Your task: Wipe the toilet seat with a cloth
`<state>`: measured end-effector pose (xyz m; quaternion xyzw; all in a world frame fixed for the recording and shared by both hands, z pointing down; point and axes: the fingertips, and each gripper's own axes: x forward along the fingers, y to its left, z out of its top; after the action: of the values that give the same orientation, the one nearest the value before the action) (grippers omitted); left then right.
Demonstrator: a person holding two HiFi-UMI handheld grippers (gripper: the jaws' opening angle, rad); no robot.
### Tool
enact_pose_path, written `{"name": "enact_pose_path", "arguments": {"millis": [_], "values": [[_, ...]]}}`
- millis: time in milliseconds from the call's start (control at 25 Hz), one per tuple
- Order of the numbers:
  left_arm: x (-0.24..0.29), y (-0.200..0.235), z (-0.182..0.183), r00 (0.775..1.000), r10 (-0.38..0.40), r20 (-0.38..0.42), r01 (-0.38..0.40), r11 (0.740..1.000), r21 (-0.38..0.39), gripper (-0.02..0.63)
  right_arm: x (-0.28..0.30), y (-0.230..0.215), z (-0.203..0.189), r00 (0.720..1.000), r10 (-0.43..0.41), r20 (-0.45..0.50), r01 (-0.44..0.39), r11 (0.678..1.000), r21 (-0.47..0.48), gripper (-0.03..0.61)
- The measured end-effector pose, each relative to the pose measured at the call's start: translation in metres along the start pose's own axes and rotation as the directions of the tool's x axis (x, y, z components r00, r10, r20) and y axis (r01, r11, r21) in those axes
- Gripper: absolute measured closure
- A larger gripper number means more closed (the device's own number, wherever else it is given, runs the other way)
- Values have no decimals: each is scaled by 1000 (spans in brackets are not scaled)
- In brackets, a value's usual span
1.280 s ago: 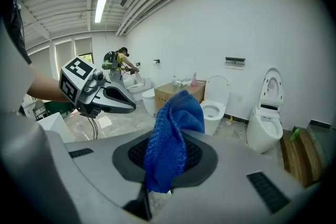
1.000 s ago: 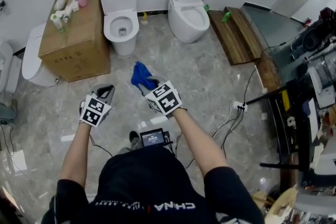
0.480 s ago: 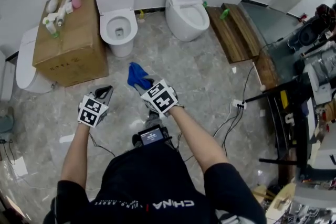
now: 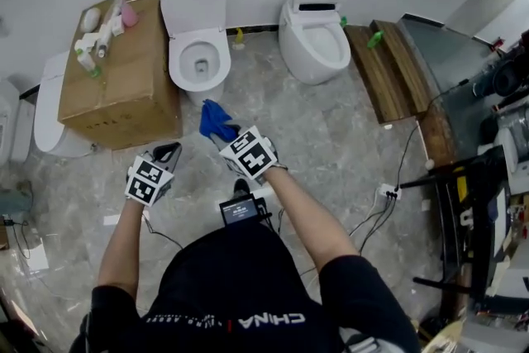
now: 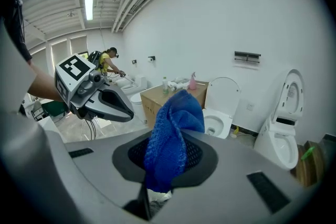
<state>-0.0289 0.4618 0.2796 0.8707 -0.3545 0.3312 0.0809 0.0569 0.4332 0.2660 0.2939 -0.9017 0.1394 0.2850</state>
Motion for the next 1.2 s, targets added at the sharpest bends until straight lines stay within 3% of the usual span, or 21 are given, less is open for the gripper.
{"name": "enact_pose_path", "arguments": {"millis": [280, 440, 680, 800, 1000, 1200], "values": [[59, 57, 71, 999, 33, 19, -33, 999, 2, 603, 26, -104, 43, 999, 23, 37, -23, 1000, 1, 525], [91, 74, 94, 999, 50, 17, -50, 999, -6, 603, 37, -148, 53, 998, 38, 41, -38, 999, -8, 525], [117, 95, 104, 997, 67, -29, -68, 998, -6, 603, 52, -183, 56, 997, 67, 45, -68, 998, 14, 525], [126, 110, 114, 998, 62, -9, -62, 997, -36, 603, 60, -195, 61, 996, 73, 48, -74, 997, 27, 525], [143, 149, 108, 984, 162, -71, -165, 986, -34, 603, 78, -213, 64, 997, 66, 33, -68, 996, 56, 525], [162, 196, 102, 979, 182, -86, -187, 981, -55, 603, 105, -235, 72, 999, 45, 16, -46, 996, 74, 525]]}}
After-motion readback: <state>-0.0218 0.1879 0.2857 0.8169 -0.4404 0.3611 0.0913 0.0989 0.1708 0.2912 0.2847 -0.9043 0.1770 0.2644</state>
